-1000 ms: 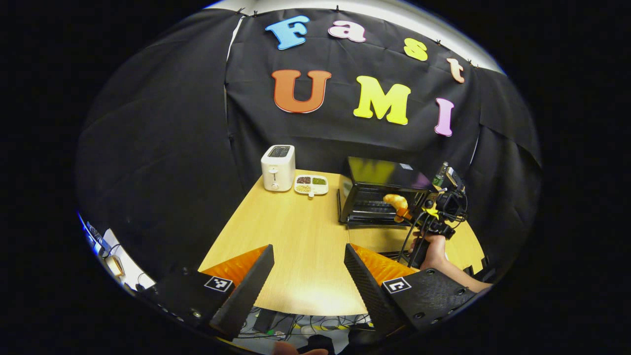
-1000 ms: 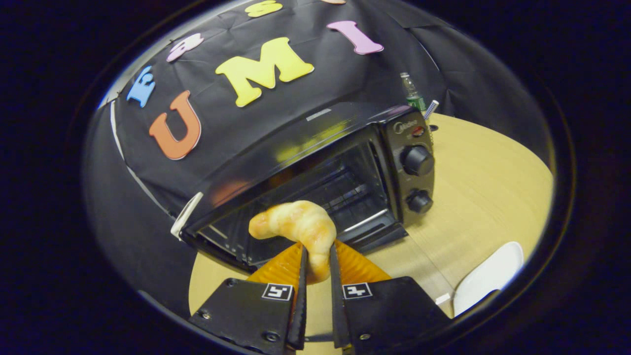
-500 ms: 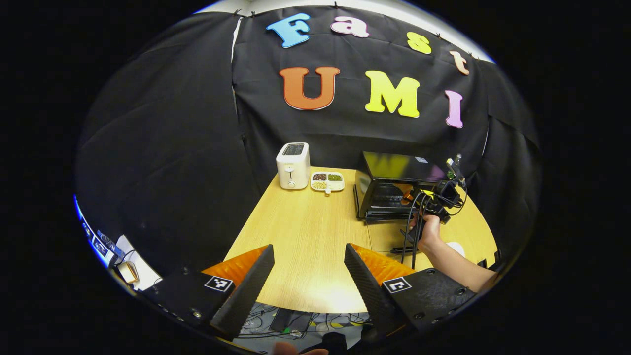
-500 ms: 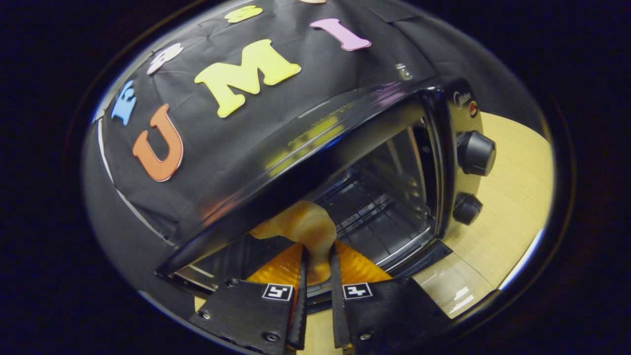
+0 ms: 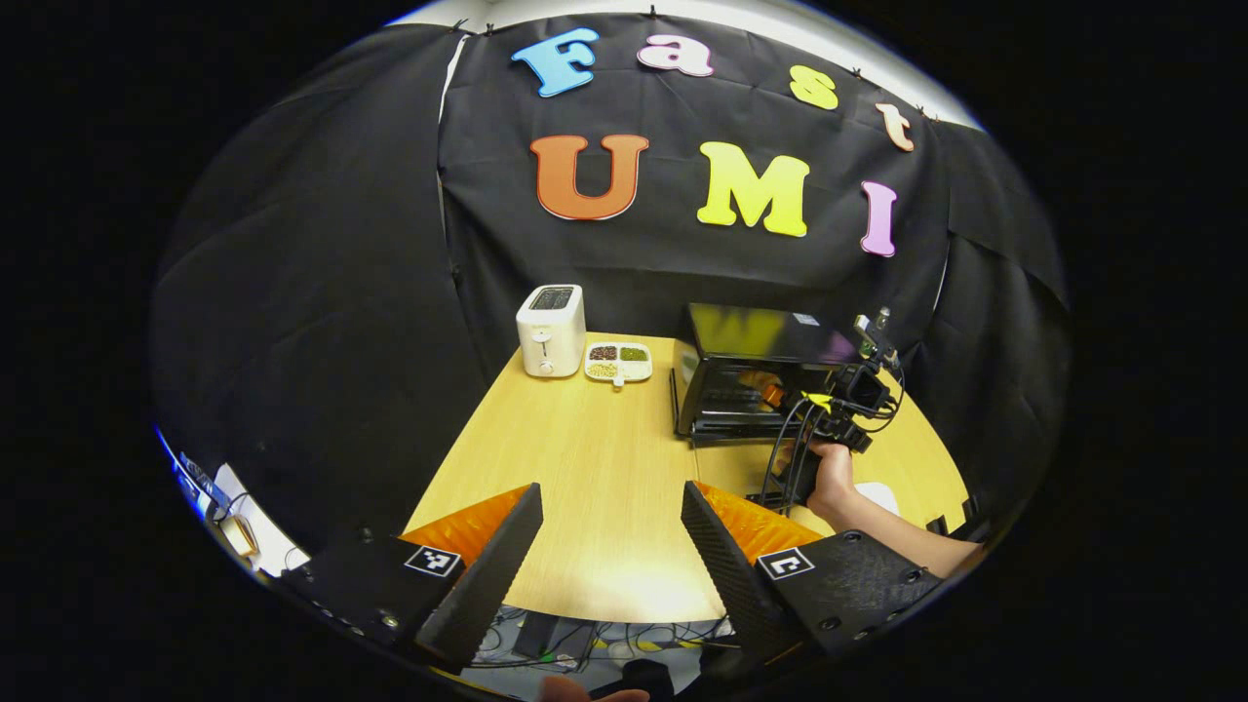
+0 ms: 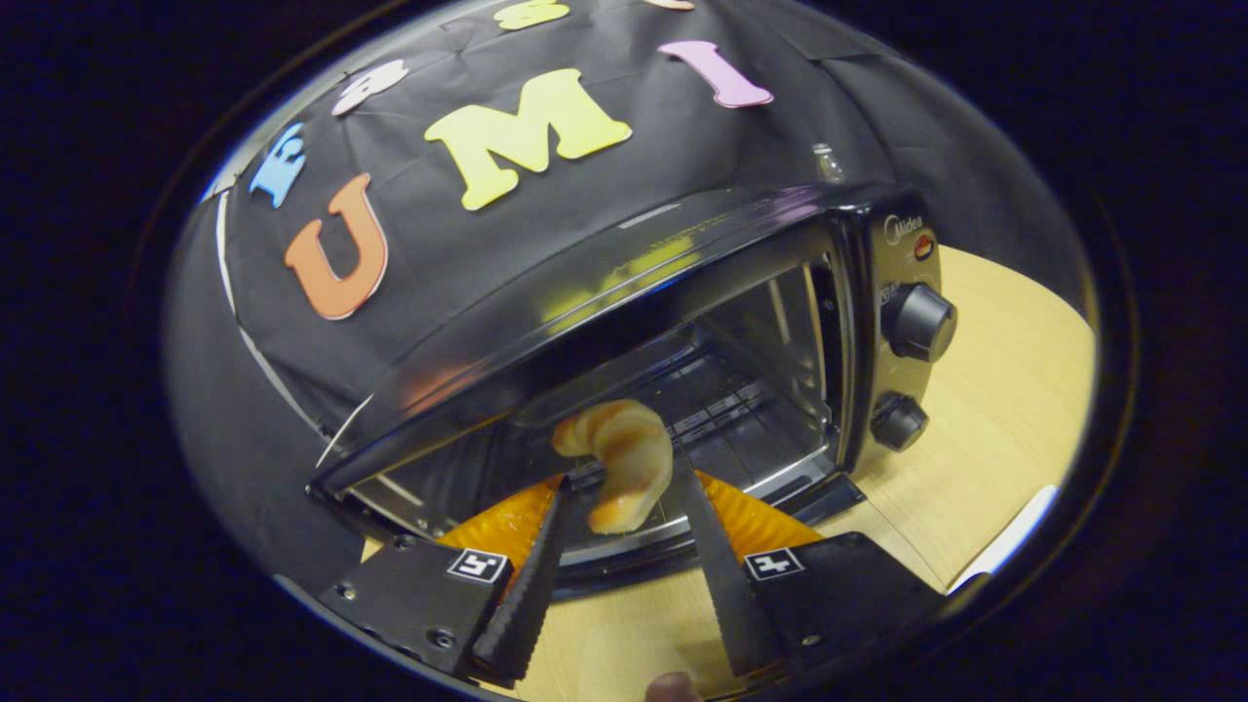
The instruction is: Open the electric oven with the left hand, put the food in, and close the electric oven.
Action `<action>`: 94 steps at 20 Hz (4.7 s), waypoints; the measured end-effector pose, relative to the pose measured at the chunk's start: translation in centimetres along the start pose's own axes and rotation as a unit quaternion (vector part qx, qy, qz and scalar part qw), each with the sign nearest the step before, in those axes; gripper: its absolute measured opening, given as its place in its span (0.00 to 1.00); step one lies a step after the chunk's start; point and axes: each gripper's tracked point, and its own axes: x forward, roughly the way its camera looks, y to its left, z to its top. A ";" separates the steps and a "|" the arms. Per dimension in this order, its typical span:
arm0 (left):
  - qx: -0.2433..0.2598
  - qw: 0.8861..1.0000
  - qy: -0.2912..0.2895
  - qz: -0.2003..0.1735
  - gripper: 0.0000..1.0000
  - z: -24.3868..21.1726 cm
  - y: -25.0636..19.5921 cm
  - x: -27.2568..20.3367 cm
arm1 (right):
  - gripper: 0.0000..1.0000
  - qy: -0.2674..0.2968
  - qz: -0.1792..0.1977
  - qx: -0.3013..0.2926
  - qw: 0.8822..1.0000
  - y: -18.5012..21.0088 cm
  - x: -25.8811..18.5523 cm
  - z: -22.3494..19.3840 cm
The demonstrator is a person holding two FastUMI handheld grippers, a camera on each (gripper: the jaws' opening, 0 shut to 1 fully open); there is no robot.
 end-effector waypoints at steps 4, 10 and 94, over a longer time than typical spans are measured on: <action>-0.013 1.000 -0.008 -0.019 0.94 -0.4 -2.6 0.4 | 0.77 0.001 0.006 -0.038 0.999 -1.1 -4.8 0.1; -0.020 0.999 -0.011 -0.047 0.95 -1.9 -6.8 1.9 | 0.97 -0.016 0.005 -0.130 0.991 -3.8 -14.7 3.2; -0.019 0.963 -0.269 -0.017 0.94 -0.3 -17.3 -19.7 | 0.98 -0.180 0.099 -0.253 0.946 -8.1 -56.2 9.3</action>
